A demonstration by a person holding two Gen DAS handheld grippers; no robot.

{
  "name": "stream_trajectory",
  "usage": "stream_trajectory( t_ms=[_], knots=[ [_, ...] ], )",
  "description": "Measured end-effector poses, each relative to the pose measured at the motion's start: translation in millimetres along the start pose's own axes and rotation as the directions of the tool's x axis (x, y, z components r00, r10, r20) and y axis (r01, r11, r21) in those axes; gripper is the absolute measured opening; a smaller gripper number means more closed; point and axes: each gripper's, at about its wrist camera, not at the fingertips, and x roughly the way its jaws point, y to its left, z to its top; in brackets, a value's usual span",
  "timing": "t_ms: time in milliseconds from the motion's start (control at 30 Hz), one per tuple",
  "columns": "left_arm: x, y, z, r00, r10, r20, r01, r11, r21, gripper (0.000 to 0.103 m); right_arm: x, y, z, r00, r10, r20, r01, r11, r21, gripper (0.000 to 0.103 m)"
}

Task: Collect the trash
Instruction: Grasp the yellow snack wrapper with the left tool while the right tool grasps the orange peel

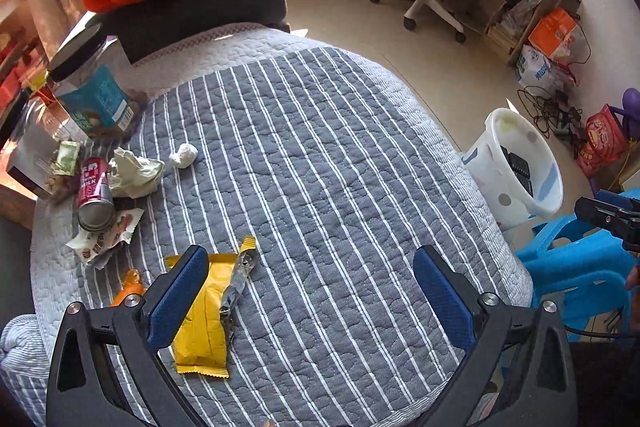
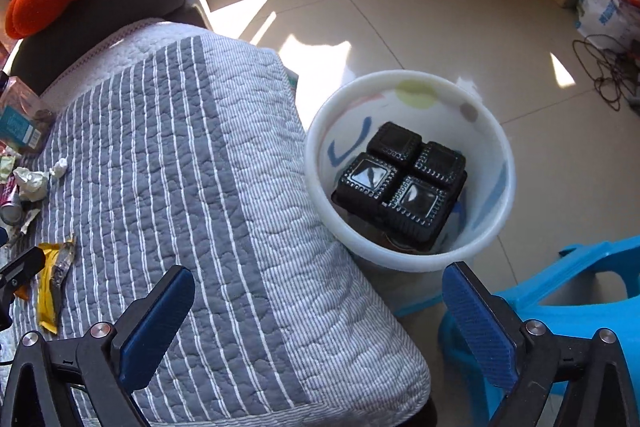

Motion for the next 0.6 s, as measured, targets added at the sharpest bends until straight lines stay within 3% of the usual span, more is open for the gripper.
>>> stream_trajectory(
  t_ms=[267, 467, 600],
  knots=[
    [4.9, 63.5, -25.0, 0.994, 0.050, -0.095, -0.056, 0.996, -0.069, 0.103, 23.6, 46.5, 2.3, 0.998, 0.010, -0.055, -0.014, 0.997, -0.081, 0.102],
    [35.5, 89.5, -44.6, 0.971, 0.016, -0.240, -0.039, 0.995, -0.092, 0.103, 35.9, 75.2, 3.5, 0.997, 0.004, -0.080, -0.014, 0.992, -0.123, 0.102],
    [54.7, 99.4, -47.0, 0.967, 0.006, -0.255, -0.038, 0.992, -0.122, 0.101, 41.2, 88.7, 2.5, 0.996, 0.006, -0.091, -0.019, 0.989, -0.145, 0.102]
  ],
)
